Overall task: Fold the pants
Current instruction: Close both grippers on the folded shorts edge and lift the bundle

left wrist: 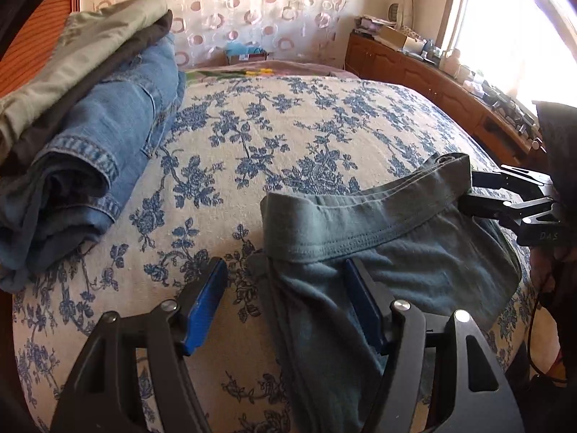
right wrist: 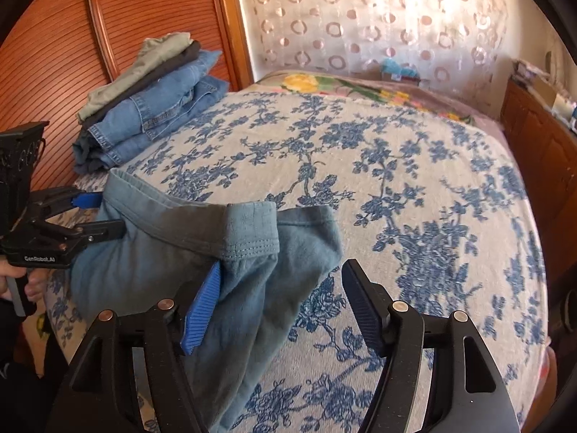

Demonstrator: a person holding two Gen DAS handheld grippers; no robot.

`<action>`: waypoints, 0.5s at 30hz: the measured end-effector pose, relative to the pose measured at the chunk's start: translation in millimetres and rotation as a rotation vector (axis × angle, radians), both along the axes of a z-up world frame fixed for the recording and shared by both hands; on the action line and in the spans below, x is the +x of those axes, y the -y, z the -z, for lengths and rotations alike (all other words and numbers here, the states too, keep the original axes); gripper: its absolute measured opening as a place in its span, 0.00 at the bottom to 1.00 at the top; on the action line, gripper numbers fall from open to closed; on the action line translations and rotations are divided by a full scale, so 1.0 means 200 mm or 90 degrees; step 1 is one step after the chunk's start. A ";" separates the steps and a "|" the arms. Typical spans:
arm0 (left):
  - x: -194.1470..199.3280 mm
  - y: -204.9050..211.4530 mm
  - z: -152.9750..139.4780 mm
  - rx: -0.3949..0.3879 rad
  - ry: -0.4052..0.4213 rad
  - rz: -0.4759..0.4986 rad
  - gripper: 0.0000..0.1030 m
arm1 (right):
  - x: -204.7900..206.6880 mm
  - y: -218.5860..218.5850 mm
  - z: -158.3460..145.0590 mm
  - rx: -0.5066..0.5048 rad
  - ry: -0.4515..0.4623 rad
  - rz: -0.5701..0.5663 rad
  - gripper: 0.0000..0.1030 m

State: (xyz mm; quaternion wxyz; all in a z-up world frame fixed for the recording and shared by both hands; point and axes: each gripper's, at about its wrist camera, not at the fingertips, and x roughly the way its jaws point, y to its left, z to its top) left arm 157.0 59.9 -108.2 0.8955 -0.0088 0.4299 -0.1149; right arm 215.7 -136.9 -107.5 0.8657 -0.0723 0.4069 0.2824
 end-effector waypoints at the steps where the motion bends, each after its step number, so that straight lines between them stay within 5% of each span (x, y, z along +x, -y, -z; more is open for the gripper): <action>1: 0.00 0.01 0.00 0.007 0.002 0.002 0.65 | 0.01 0.00 0.00 0.000 -0.003 -0.002 0.67; 15: 0.05 0.02 0.02 0.035 0.001 -0.023 0.89 | 0.05 -0.03 0.04 -0.006 -0.021 -0.012 0.72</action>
